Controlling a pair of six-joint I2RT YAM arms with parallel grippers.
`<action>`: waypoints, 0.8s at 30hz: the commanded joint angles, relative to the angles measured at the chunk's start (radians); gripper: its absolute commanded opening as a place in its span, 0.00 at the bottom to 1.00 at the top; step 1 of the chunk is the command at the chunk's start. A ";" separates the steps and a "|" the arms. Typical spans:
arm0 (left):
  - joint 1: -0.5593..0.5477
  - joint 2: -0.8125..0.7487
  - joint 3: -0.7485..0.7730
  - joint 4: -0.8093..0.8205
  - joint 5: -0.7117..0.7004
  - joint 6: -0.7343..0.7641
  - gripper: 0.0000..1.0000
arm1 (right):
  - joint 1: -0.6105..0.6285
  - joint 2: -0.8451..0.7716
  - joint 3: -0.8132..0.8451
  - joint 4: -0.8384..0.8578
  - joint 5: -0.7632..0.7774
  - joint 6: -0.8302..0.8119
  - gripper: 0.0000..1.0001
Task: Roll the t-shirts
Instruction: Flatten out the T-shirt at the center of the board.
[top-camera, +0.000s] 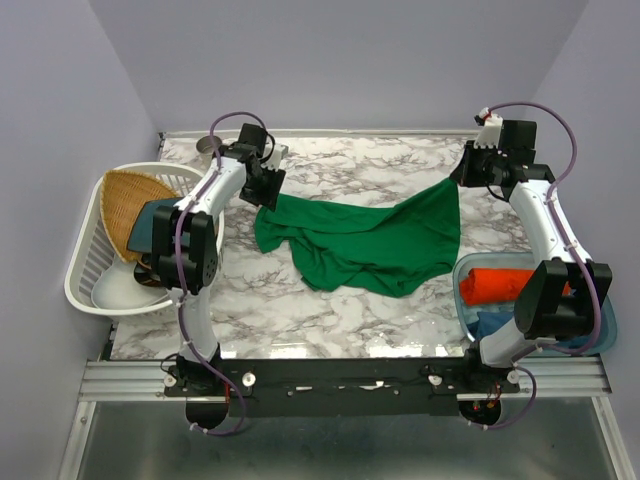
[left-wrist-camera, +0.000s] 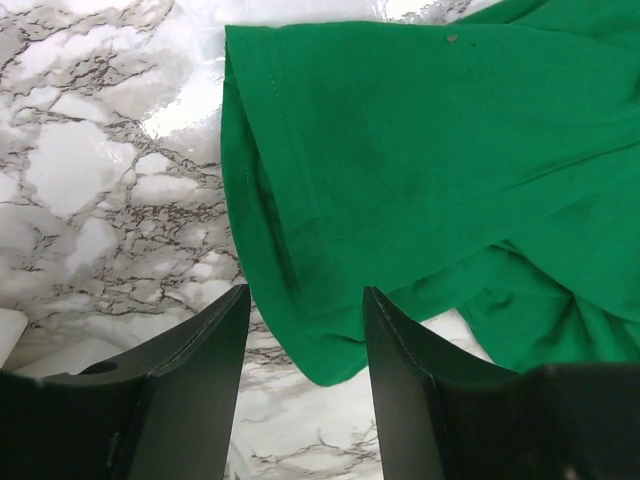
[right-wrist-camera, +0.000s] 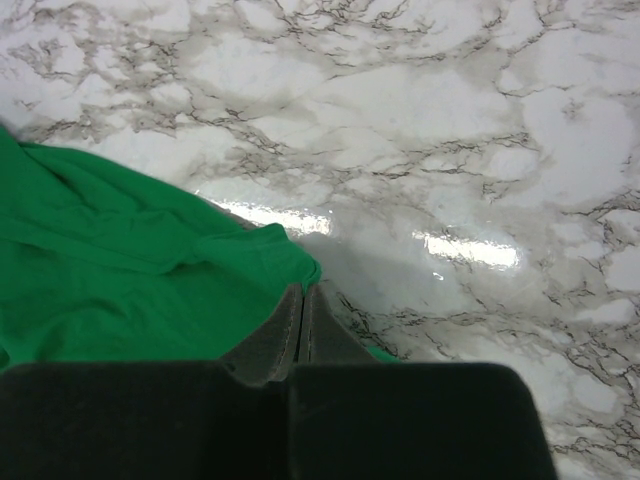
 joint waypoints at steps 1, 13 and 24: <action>-0.001 0.066 0.054 -0.016 0.029 -0.030 0.54 | -0.006 0.007 0.017 -0.011 -0.009 0.000 0.00; 0.002 0.134 0.061 -0.032 0.061 -0.041 0.47 | -0.006 0.016 0.018 -0.014 0.012 -0.012 0.00; 0.002 0.117 0.073 -0.027 0.074 -0.037 0.23 | -0.006 0.055 0.044 -0.004 0.003 -0.003 0.00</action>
